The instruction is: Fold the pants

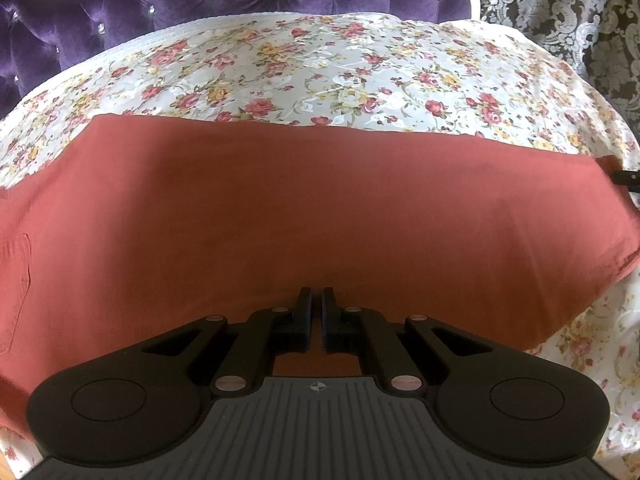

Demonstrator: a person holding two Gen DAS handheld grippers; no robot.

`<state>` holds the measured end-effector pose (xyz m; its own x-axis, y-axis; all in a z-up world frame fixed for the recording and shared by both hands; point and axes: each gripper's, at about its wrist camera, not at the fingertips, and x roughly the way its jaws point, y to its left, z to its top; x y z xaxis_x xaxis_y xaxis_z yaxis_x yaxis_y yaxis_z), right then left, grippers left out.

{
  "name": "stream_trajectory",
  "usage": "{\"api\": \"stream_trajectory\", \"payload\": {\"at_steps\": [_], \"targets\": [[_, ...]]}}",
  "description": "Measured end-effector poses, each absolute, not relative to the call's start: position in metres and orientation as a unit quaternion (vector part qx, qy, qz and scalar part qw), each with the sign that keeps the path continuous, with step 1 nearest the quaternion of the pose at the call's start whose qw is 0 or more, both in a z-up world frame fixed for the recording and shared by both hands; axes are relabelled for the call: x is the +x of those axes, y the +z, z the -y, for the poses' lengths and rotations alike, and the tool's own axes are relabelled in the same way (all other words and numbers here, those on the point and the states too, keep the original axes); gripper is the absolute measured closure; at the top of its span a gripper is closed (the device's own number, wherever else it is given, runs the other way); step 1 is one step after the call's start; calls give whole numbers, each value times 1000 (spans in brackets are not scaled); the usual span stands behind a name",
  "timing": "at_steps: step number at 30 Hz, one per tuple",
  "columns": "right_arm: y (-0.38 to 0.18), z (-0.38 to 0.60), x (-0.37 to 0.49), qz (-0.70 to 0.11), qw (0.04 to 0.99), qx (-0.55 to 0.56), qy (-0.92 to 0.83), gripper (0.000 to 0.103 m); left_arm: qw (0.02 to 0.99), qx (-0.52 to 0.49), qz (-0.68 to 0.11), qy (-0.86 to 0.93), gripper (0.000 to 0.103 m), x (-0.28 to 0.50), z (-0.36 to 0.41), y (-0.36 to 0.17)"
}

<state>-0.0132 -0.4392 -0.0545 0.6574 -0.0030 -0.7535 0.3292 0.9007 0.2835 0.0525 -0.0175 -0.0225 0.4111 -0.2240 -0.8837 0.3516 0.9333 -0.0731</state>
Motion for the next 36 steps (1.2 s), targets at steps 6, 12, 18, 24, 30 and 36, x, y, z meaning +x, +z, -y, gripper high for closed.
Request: {"api": "stream_trajectory", "payload": {"at_steps": [6,12,18,24,30,36], "targets": [[-58,422,2,-414,894,169,-36,64,839,58,-514,-172,98,52,17,-23],[-47,382,13,-406,908,81,-56,91,850,43,-502,-156,99,55,14,-16],[6,390,33,-343,934,55,-78,94,865,25,-480,-144,98,78,22,-4],[2,418,74,-355,925,36,-130,93,851,26,-506,-137,98,91,31,-27],[-46,431,102,-429,885,46,-176,77,856,32,-496,-142,98,76,15,-13],[-12,429,78,-366,897,53,-241,73,891,48,-447,-59,98,61,-54,19]]}}
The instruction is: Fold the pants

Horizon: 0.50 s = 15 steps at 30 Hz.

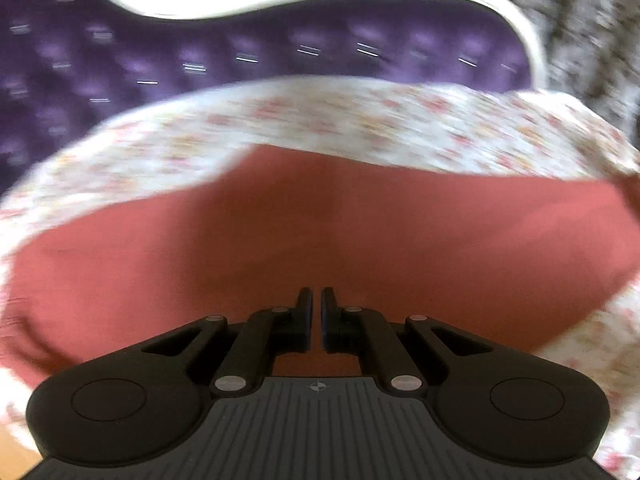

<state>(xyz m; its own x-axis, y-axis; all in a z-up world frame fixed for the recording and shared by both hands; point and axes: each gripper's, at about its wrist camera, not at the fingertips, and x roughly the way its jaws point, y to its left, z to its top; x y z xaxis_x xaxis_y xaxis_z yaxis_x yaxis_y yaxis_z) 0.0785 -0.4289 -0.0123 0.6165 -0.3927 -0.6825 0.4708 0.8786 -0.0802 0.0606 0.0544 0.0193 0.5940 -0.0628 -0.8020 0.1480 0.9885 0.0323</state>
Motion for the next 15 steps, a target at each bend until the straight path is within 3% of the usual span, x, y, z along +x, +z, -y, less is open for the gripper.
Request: {"api": "stream_trajectory", "payload": {"at_steps": [4,8,15], "targets": [[16,414,75,-338,913,66,-221,70,886,14,-463,23,98,59,-121,11],[28,369,74,-339,925,77,-152,70,847,2,-528,56,98,55,-161,-24],[18,244,99,-370,926,75,19,70,873,-24,-486,28,98,37,-179,-13]]}}
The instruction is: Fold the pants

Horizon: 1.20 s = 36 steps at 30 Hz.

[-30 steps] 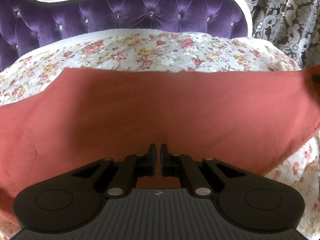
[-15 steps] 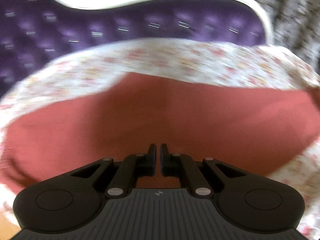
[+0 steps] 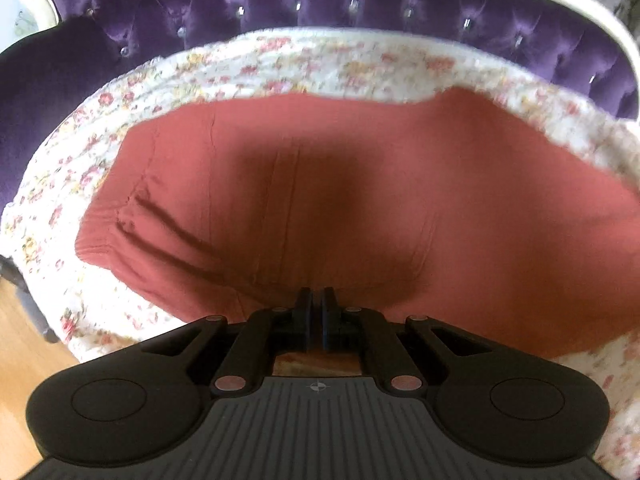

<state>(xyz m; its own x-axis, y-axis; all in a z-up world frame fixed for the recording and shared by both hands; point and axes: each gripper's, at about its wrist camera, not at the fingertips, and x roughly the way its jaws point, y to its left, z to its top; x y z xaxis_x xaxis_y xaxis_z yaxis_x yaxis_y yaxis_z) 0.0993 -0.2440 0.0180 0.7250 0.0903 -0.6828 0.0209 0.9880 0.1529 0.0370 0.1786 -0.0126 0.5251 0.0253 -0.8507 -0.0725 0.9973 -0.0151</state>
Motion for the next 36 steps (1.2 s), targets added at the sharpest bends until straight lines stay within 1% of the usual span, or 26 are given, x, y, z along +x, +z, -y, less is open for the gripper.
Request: {"api": "stream_trajectory", "payload": {"at_steps": [5,9,15,16,17,19,22,23,24,25,26,30,36], "targets": [[5,142,132,-380,914,51,129,70,886,-54,-457,64,98,60,-204,-8],[-13,68,164,-392,897,37,199,70,880,-77,-457,102,98,78,-236,-17],[-62,-2,222,-433,877,-19,208,71,871,-105,-466,116,99,93,-265,-33],[-70,-8,231,-440,876,-27,197,76,871,-110,-465,116,99,95,-268,-34],[-74,-10,237,-435,880,-29,191,81,871,-112,-464,116,99,95,-268,-34],[-76,-11,249,-428,886,-24,173,84,872,-110,-462,119,99,96,-269,-35],[-73,-6,262,-441,883,9,163,86,871,-92,-465,127,99,96,-259,-30],[-71,-4,262,-443,881,14,163,85,870,-91,-467,128,99,96,-258,-28],[-67,-2,260,-441,882,16,162,81,870,-94,-467,125,99,92,-255,-24],[-62,1,255,-433,887,13,162,73,870,-97,-468,120,99,89,-252,-23],[-56,4,247,-425,890,9,163,70,869,-97,-472,115,99,87,-248,-21],[-40,16,217,-415,894,-2,171,69,867,-77,-481,100,99,78,-227,-15],[-40,39,169,-441,882,-3,166,69,861,-51,-497,92,99,62,-196,-23]]}}
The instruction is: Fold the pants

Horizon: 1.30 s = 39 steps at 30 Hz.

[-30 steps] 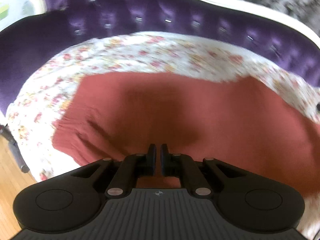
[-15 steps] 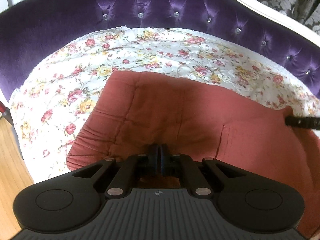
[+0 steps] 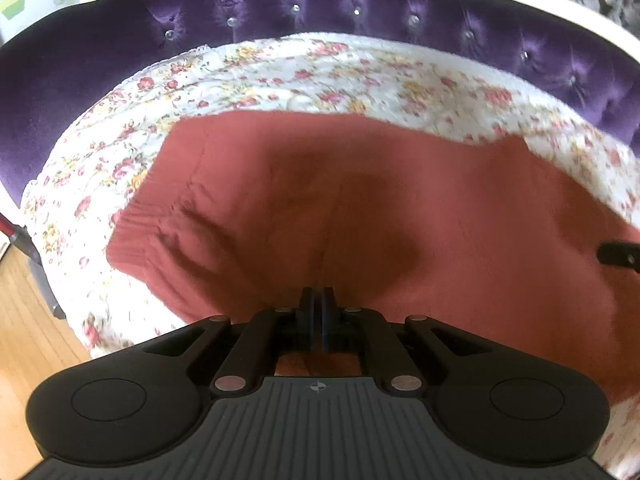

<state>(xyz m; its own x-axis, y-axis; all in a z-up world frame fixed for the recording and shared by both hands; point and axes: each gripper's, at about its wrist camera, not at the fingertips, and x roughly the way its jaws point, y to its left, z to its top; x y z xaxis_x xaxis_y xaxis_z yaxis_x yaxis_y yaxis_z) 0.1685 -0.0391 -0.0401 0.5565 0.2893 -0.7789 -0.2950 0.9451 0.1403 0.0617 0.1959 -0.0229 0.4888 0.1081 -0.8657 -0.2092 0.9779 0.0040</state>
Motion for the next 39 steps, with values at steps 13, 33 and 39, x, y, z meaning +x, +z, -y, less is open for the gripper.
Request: {"api": "stream_trajectory", "payload": {"at_steps": [13,33,39], "targets": [[-57,104,77,-475,867,37,147,71,856,-36,-508,86,99,53,-168,-18],[-6,416,3,-380,889,211,-141,68,865,57,-484,-116,98,80,45,10],[-20,479,9,-393,875,238,-152,68,858,70,-488,-144,98,84,86,13]]}}
